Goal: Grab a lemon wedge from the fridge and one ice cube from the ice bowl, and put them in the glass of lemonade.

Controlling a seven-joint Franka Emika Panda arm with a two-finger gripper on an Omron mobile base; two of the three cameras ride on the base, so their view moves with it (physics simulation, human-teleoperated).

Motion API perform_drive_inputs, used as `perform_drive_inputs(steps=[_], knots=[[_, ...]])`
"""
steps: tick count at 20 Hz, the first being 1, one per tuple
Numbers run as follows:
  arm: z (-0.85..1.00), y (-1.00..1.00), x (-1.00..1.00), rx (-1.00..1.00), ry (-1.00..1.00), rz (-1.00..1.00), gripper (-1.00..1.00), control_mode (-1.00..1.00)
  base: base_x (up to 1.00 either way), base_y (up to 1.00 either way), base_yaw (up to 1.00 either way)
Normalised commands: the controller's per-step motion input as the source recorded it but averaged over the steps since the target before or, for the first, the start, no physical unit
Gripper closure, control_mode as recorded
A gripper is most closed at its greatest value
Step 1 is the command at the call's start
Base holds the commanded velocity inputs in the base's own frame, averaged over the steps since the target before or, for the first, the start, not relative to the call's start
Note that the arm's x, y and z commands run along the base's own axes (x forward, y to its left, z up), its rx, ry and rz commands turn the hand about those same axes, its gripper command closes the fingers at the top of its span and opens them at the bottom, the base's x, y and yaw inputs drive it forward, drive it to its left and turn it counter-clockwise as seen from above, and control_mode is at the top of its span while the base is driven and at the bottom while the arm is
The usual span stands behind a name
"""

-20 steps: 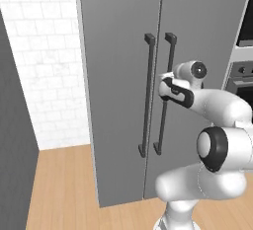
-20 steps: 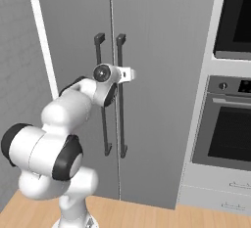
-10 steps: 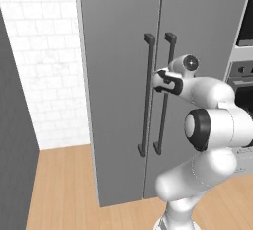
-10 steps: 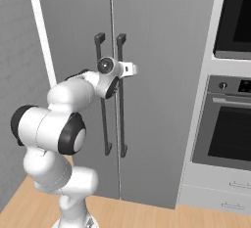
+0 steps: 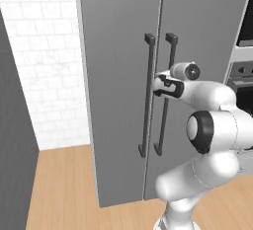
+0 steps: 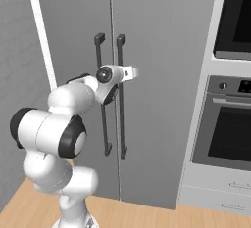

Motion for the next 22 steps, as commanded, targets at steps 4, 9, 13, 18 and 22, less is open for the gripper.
perform_drive_inputs(steps=[4, 9, 13, 18, 22], knots=[[0.0, -0.43, -1.0, 0.03, 0.15, 0.0, 1.0, -1.0, 0.0, 0.0, 0.0], [0.02, -0.59, -1.0, 0.05, 0.18, 0.0, 1.0, -1.0, 0.0, 0.0, 0.0], [0.01, -0.9, -1.0, 0.1, 0.19, -0.03, 1.0, -1.0, 0.0, 0.0, 0.0], [0.0, -1.0, -1.0, 0.09, 0.12, -0.05, 1.0, -1.0, 0.0, 0.0, 0.0], [0.0, -1.0, -1.0, 0.08, 0.12, -0.07, 1.0, -1.0, 0.0, 0.0, 0.0]])
